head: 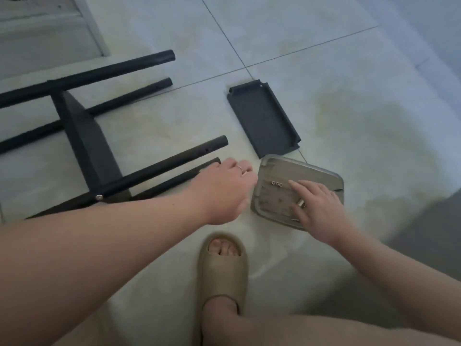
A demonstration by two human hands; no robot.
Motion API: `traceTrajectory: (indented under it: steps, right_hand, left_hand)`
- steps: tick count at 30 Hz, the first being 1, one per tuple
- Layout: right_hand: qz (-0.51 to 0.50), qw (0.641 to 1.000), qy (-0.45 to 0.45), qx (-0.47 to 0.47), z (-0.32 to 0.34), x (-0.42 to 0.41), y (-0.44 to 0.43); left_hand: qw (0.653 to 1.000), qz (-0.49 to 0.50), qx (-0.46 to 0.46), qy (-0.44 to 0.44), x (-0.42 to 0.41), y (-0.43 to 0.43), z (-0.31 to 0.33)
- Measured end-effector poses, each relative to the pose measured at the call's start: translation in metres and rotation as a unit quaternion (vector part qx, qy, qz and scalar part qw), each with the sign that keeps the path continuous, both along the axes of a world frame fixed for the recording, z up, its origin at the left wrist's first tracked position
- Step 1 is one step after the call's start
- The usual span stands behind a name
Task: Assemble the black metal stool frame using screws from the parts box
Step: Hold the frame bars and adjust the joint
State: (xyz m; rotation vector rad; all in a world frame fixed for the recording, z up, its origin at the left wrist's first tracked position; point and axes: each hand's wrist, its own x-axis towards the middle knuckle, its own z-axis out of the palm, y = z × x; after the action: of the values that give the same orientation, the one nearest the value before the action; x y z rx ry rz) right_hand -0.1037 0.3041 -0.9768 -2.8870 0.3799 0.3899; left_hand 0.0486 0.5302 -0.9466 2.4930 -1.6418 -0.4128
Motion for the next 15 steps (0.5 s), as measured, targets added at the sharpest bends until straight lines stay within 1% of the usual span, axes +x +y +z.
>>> traceTrajectory:
  steps: [4, 7, 11, 15]
  right_hand:
    - [-0.049, 0.994, 0.090, 0.043, -0.032, -0.004, -0.026]
    - [-0.089, 0.983, 0.138, 0.080, -0.054, 0.003, -0.036]
    - [-0.120, 0.976, 0.146, 0.110, -0.077, 0.020, -0.045]
    - [-0.131, 0.979, 0.117, 0.102, -0.093, 0.040, -0.045]
  left_hand:
    - [0.997, -0.039, 0.059, 0.023, -0.023, -0.039, -0.032]
    - [0.996, -0.035, 0.079, 0.028, -0.033, -0.048, -0.058]
    - [0.998, -0.008, 0.043, 0.042, -0.039, -0.045, -0.078]
    - [0.998, -0.012, 0.023, 0.059, -0.037, -0.043, -0.086]
